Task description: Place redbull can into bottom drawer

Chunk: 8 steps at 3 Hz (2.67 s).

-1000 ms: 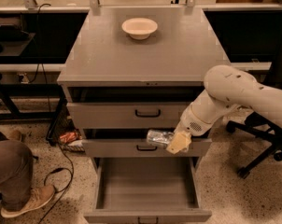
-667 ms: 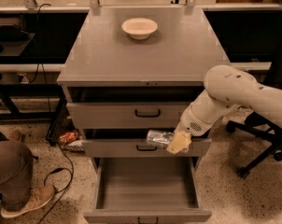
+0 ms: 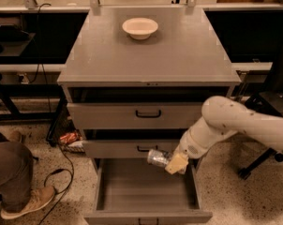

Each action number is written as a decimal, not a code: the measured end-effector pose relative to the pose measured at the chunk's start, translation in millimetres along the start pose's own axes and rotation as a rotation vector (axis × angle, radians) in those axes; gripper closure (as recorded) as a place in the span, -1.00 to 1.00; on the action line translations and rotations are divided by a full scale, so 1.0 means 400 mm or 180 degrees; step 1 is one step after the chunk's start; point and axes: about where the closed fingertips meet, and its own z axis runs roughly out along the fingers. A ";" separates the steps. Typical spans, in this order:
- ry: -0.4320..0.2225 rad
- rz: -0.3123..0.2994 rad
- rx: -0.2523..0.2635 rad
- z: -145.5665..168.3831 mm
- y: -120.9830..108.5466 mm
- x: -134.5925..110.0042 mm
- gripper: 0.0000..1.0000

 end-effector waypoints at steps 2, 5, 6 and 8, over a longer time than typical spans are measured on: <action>-0.0486 0.0610 0.0090 0.272 -0.085 0.100 1.00; -0.0438 0.0981 0.0220 0.383 -0.149 0.182 1.00; -0.0373 0.1348 0.0292 0.502 -0.206 0.289 1.00; -0.0423 0.1507 0.0216 0.744 -0.314 0.343 1.00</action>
Offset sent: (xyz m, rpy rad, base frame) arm 0.0291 0.0004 -0.1805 0.1778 -0.0434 -0.4030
